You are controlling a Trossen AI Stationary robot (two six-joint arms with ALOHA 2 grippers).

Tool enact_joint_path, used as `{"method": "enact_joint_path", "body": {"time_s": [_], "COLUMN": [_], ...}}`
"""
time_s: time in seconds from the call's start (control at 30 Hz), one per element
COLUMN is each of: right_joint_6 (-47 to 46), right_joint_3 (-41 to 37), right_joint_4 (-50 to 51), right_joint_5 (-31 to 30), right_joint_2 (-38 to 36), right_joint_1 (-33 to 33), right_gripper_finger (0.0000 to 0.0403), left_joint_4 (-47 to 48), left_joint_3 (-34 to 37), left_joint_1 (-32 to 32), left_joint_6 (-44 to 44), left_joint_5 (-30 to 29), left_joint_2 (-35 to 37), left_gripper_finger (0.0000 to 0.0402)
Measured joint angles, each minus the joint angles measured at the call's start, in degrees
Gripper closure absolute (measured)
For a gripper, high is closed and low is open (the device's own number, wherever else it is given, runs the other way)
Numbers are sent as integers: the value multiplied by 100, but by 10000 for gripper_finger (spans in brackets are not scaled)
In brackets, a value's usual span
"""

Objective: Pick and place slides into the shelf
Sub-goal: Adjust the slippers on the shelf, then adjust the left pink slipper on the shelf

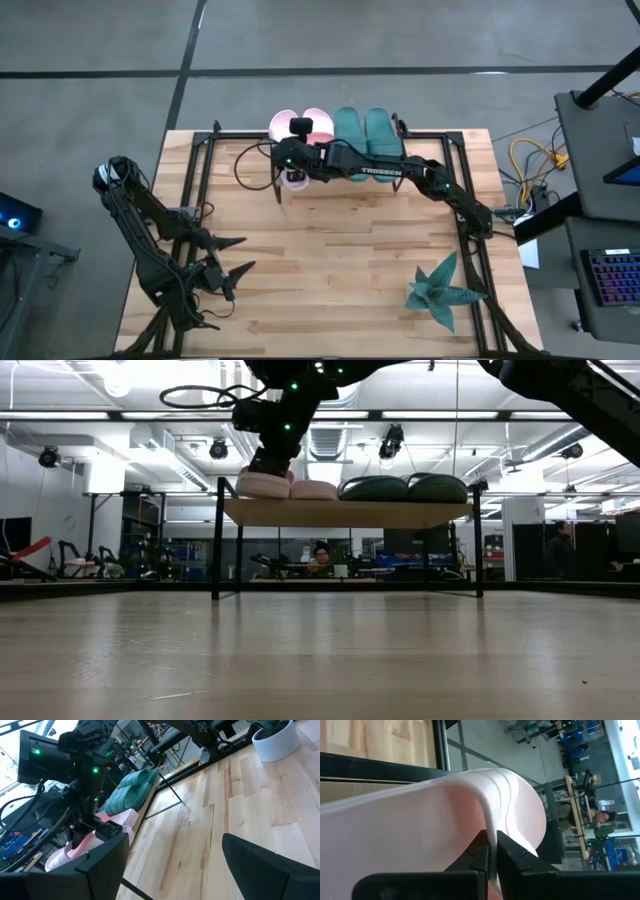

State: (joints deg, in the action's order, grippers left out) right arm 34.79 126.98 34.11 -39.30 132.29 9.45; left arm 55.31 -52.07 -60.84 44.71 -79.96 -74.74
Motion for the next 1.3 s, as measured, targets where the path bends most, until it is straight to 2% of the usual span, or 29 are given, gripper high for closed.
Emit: {"method": "enact_joint_path", "body": {"time_s": [0.33, 0.43, 0.67, 0.8, 1.0, 1.13, 1.3], "right_joint_6": [3, -15, -7, 75, 231, 276, 251], "right_joint_3": [41, 131, 262, 303, 374, 375, 380], "right_joint_4": [68, 268, 371, 369, 401, 427, 480], "right_joint_5": [30, 56, 56, 44, -6, -453, -566], "right_joint_2": [-2, 0, 9, 11, 17, 17, 17], "right_joint_1": [0, -1, -9, -36, -125, -185, -264], "right_gripper_finger": [383, 354, 253, 219, 210, 215, 215], "left_joint_4": [-20, -41, -50, -70, -81, -83, -83], "left_joint_3": [0, 40, 137, 140, 147, 151, 160], "left_joint_1": [0, 0, 0, 0, 0, 0, 0], "left_joint_6": [0, 0, -4, -4, -5, -7, -7], "left_joint_5": [2, 2, 2, 2, 2, 2, 2], "left_joint_2": [-2, -2, -2, -2, -2, -2, -2], "left_gripper_finger": [98, 98, 98, 98, 98, 98, 98]}}
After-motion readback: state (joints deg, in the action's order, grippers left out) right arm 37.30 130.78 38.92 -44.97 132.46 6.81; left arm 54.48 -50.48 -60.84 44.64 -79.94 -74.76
